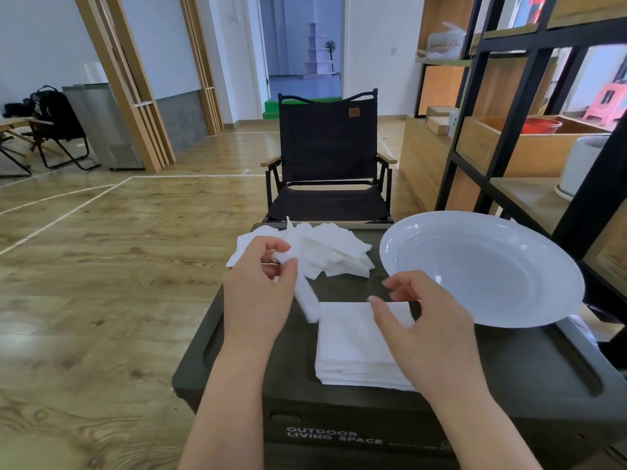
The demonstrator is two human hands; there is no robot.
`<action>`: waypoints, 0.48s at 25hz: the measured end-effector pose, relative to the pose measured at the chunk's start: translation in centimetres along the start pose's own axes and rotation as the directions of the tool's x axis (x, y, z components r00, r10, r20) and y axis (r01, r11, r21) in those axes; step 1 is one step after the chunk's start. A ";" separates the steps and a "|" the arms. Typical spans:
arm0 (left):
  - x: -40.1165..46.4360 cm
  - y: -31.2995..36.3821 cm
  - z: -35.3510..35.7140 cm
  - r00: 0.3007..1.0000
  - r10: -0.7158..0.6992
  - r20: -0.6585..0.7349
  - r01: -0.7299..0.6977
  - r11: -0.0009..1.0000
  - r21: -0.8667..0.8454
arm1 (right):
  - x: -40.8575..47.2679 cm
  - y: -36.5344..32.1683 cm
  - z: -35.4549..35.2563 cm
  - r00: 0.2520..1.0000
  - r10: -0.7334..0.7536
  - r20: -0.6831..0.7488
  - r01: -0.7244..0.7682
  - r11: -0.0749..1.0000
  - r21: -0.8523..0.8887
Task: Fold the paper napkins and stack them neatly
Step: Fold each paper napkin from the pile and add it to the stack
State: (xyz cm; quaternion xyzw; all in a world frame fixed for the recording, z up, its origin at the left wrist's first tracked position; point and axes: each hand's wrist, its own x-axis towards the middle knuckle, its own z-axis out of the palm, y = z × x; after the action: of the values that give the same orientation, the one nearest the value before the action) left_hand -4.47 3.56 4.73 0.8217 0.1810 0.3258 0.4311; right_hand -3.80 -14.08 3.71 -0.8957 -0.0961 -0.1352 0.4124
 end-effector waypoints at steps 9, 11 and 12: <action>-2.4 6.5 -2.8 0.928 -0.011 0.372 0.214 0.835 -0.507 | -0.9 -1.0 0.2 0.986 -0.128 -0.105 0.156 0.929 0.335; -2.3 5.8 -2.5 0.952 0.006 0.307 0.125 0.905 -0.406 | -0.3 -0.6 -0.4 0.990 -0.054 -0.133 0.113 0.867 0.486; -2.3 5.3 -2.2 0.961 0.016 0.277 0.077 0.944 -0.322 | 0.0 -0.6 -0.8 0.996 -0.032 -0.086 0.072 0.852 0.518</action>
State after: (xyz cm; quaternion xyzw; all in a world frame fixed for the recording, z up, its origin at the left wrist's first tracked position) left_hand -7.55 0.57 9.12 0.7724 0.0748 0.2273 0.5884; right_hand -4.13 -14.27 4.60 -0.7421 -0.1378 -0.1483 0.6389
